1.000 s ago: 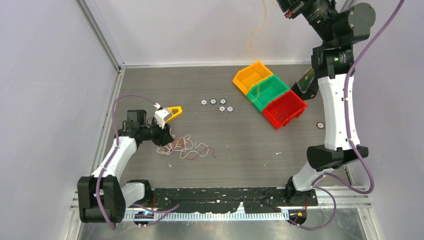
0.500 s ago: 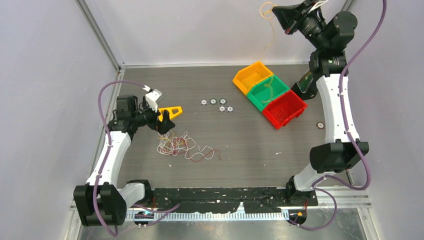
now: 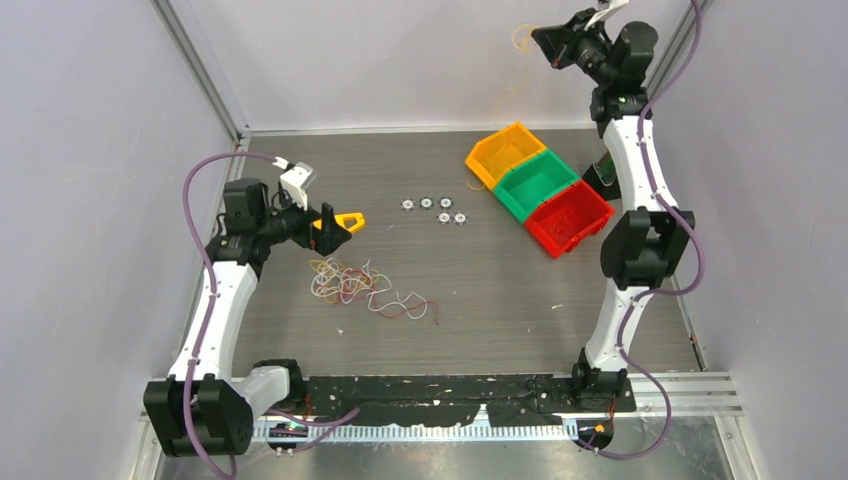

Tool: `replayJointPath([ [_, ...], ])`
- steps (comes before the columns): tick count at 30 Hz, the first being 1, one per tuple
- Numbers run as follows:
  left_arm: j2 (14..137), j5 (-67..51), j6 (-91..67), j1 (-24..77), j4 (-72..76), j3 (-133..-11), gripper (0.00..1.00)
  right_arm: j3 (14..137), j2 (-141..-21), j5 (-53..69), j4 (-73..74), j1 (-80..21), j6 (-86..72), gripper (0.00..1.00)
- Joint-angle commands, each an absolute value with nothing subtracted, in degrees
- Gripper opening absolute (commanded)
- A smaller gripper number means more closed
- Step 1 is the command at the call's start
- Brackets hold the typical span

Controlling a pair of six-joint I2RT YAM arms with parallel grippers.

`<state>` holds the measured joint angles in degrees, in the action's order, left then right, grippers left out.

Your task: Untangle the cables

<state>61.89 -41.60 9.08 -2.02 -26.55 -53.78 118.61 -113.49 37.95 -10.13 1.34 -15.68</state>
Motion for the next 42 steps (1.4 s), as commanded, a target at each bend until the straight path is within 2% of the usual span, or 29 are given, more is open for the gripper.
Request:
replayJointPath([
  [1, 60.66, -41.08, 7.94, -2.24, -26.12, -55.86, 1.00, 126.22, -117.13, 35.87, -11.69, 1.54, -13.57, 0.05],
  [16, 60.51, -38.96, 10.81, -2.24, -27.65, -55.35, 1.00, 133.24, -121.42, 25.08, -14.15, 3.51, -3.38, 0.05],
  [25, 63.80, -40.48, 10.63, -2.24, -27.25, -57.56, 0.99, 133.82, -121.51, 26.13, -12.82, 4.28, -3.01, 0.05],
  [36, 62.74, -39.48, 11.86, -2.21, -29.13, -57.09, 1.00, 122.94, -120.52, 32.65, -8.75, 4.22, -2.62, 0.05],
  [42, 61.67, -38.94, 11.60, -2.22, -29.09, -56.10, 1.00, 111.60, -116.96, 36.71, -7.67, 3.81, -3.71, 0.05],
])
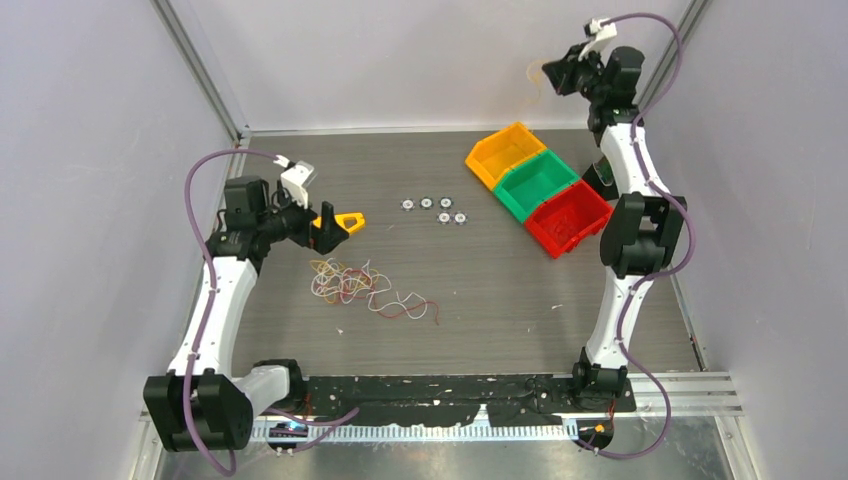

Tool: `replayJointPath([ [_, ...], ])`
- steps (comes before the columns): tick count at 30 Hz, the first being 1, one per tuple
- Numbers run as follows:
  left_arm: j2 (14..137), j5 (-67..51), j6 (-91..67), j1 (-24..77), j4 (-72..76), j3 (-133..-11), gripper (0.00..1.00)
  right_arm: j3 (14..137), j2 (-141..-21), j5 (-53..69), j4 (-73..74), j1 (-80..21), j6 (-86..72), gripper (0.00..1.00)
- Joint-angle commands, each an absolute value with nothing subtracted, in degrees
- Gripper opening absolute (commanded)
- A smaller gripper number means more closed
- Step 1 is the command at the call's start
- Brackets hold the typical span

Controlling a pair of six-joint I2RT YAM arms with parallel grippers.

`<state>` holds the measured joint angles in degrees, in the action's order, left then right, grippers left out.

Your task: Untangle the cables

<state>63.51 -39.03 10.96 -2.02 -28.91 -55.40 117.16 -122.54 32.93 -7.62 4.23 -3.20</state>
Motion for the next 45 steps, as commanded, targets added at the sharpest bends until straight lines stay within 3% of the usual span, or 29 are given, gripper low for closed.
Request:
replayJointPath([
  [1, 61.59, -38.78, 11.60, -2.28, -29.17, -56.08, 1.00, 110.38, -116.43, 36.94, -7.00, 3.79, -2.64, 0.06],
  [10, 59.21, -37.20, 12.79, -2.26, -30.86, -54.47, 1.00, 97.86, -113.72, 39.10, -2.82, 2.76, 2.17, 0.05],
  [20, 57.62, -36.76, 12.45, -2.28, -30.21, -52.36, 1.00, 90.95, -101.49, 42.34, -9.92, 2.56, -4.47, 0.05],
  [28, 58.69, -37.57, 11.43, -2.21, -29.56, -52.86, 1.00, 88.41, -99.47, 39.83, -9.59, 2.50, -5.77, 0.06],
  [37, 58.79, -37.43, 12.97, -2.28, -30.67, -53.59, 1.00, 87.03, -100.46, 31.08, -9.83, 2.55, -1.86, 0.06],
  [45, 61.01, -38.30, 13.01, -2.21, -30.41, -54.69, 1.00, 96.47, -109.15, 8.01, -14.75, 2.46, -1.62, 0.05],
])
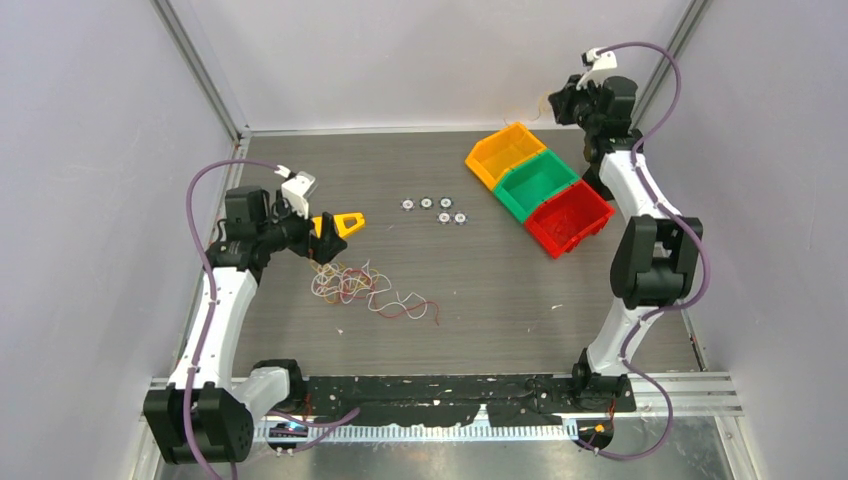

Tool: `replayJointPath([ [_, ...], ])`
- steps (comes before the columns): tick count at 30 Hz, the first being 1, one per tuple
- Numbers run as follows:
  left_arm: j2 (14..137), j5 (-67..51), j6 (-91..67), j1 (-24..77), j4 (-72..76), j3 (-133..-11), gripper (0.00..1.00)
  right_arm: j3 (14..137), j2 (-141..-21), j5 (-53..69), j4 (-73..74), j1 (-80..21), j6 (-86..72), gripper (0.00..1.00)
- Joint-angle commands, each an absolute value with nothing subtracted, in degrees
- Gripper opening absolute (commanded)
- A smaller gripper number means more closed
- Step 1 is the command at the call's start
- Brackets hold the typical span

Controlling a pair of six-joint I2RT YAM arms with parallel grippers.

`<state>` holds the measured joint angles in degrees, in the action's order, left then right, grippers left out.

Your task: Untangle the cables

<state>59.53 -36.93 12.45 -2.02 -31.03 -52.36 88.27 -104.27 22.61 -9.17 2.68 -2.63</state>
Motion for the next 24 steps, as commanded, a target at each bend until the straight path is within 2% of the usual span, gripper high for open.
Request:
replayJointPath([
  [1, 61.45, -38.36, 13.00, -2.21, -30.39, -55.06, 1.00, 97.89, -110.30, 5.72, -15.03, 2.46, -1.64, 0.05],
  [5, 62.43, -38.42, 13.48, -2.23, -31.20, -56.61, 1.00, 107.25, -115.73, 0.51, -13.28, 2.60, -1.04, 0.05],
  [7, 62.37, -38.01, 14.02, -2.28, -31.45, -56.66, 1.00, 107.43, -115.16, 1.16, -13.09, 2.82, -0.76, 0.05],
  [17, 60.64, -38.06, 13.42, -2.28, -30.87, -54.25, 1.00, 92.20, -101.83, 15.58, -17.59, 3.08, -0.26, 0.05],
  [24, 60.27, -38.59, 12.42, -2.26, -30.17, -53.57, 0.99, 87.74, -97.21, 22.94, -18.20, 2.50, -0.50, 0.06],
])
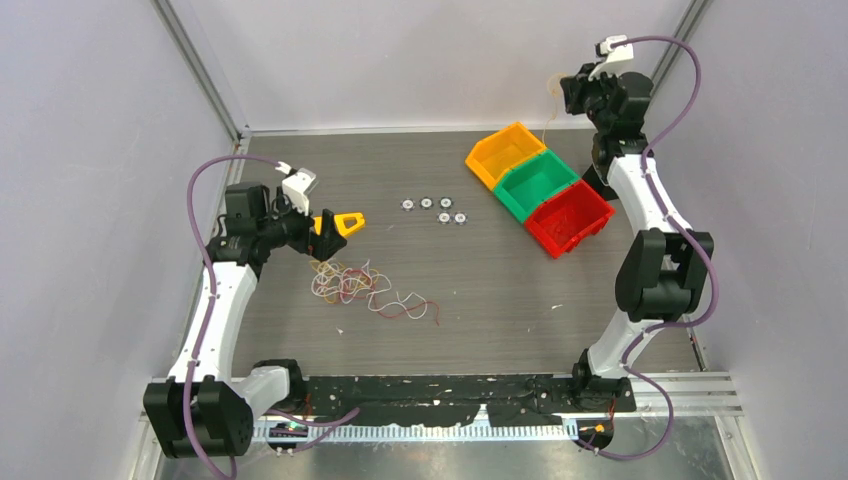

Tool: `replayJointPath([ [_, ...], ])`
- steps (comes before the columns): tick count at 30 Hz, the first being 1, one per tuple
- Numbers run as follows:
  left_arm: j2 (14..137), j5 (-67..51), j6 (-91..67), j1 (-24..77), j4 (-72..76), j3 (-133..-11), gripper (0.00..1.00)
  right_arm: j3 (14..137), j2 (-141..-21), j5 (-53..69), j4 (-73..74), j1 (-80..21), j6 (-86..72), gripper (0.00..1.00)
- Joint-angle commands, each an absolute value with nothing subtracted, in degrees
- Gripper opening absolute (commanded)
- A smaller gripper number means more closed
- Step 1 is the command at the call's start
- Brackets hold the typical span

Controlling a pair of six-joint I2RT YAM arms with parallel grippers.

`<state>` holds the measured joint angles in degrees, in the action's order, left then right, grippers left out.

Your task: Untangle the cables

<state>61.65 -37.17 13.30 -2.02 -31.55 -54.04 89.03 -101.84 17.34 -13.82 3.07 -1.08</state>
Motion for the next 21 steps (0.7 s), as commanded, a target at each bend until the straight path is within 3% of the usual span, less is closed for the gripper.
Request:
replayJointPath([
  [1, 60.27, -38.58, 12.40, -2.27, -30.15, -53.58, 1.00, 87.54, -97.07, 23.31, -18.06, 2.39, -0.56, 0.06],
  [21, 59.75, -37.38, 14.54, -2.29, -31.41, -53.22, 1.00, 94.38, -112.94, 27.25, -11.43, -2.38, -1.52, 0.05],
])
